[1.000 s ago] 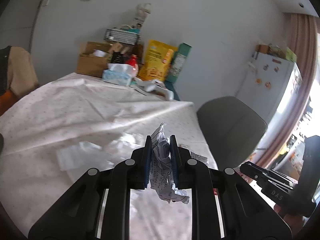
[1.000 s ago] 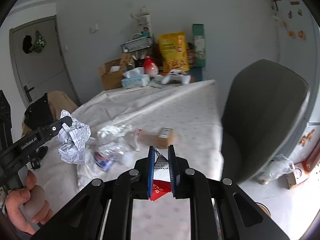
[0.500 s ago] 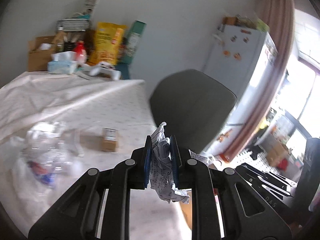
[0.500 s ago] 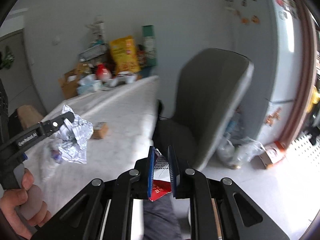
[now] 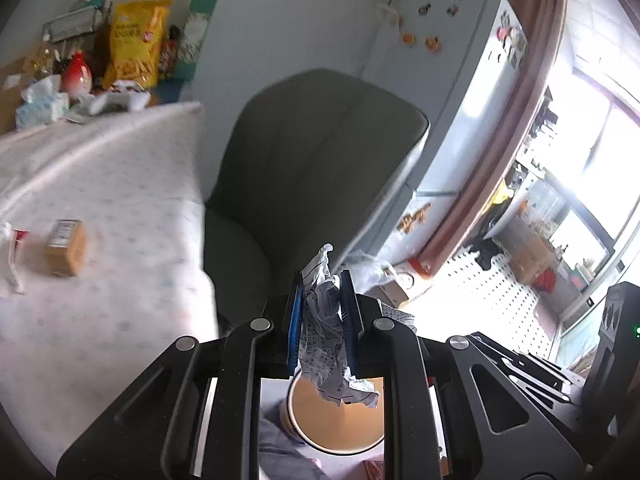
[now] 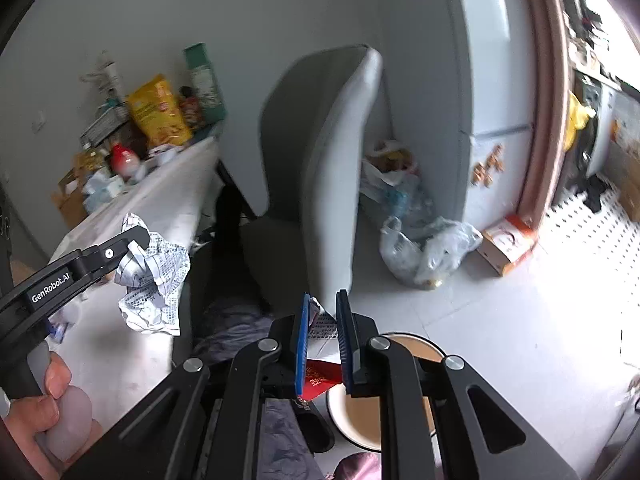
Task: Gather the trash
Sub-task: 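Carry the paper and red wrapper in both tools over the cream bucket, then open the right tool dropping the red wrapper while the left tool releases the paper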
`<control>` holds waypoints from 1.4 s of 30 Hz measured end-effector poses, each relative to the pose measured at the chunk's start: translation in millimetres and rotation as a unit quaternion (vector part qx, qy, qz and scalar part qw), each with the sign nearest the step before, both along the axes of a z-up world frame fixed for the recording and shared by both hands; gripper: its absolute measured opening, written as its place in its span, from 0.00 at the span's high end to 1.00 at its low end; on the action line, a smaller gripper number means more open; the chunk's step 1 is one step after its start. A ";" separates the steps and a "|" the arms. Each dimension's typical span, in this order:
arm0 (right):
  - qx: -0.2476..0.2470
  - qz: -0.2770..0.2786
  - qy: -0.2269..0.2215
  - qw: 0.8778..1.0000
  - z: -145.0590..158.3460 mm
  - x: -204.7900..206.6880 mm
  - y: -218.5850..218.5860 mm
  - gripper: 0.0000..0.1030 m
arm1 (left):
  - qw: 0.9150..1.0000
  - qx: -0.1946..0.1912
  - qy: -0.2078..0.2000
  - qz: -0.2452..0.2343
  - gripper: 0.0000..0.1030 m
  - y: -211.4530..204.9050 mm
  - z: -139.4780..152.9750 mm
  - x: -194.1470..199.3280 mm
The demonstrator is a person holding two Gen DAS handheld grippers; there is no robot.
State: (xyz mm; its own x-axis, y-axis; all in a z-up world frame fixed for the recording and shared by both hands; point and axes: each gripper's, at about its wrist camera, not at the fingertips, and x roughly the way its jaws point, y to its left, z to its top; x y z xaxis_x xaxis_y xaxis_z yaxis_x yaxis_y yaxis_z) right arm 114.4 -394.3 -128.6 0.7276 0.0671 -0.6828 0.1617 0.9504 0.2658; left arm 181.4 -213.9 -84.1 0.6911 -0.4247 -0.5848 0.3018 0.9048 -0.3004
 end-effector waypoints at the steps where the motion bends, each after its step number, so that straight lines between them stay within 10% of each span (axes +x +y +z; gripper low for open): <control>1: 0.004 -0.003 0.003 1.000 -4.9 0.9 -5.1 0.86 | 1.000 0.003 0.004 -0.003 0.83 -4.8 -3.3 2.6; 21: 0.054 -0.045 0.059 0.996 -105.4 29.0 -62.2 0.83 | 0.994 0.024 0.099 -0.033 0.83 -67.1 -83.8 44.7; 24: 0.053 -0.059 0.073 0.994 -123.7 31.3 -66.0 0.53 | 0.993 0.031 0.107 -0.038 0.83 -68.2 -90.6 46.4; 37: 0.050 -0.125 0.087 0.987 -119.2 -5.4 -122.1 0.40 | 0.983 0.053 0.140 -0.103 0.81 -115.7 -111.1 39.9; 39: 0.050 -0.135 0.083 0.986 -114.0 -13.2 -129.8 0.39 | 0.980 0.040 0.150 -0.125 0.66 -123.5 -113.8 39.0; 41: 0.044 -0.148 0.080 0.985 -107.7 -20.6 -134.4 0.38 | 0.973 0.004 0.177 -0.149 0.25 -127.0 -116.1 40.1; 42: 0.046 -0.152 0.078 0.984 -104.5 -23.1 -135.0 0.38 | 0.973 -0.001 0.178 -0.147 0.24 -125.8 -115.3 39.1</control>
State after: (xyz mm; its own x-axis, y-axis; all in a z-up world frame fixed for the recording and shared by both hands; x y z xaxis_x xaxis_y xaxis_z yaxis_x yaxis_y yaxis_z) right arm 91.4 -529.3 -233.1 0.6106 -0.0709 -0.7888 0.4800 0.8253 0.2974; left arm 220.5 -339.7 -199.4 0.2940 -0.5750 -0.7635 0.4236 0.7945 -0.4352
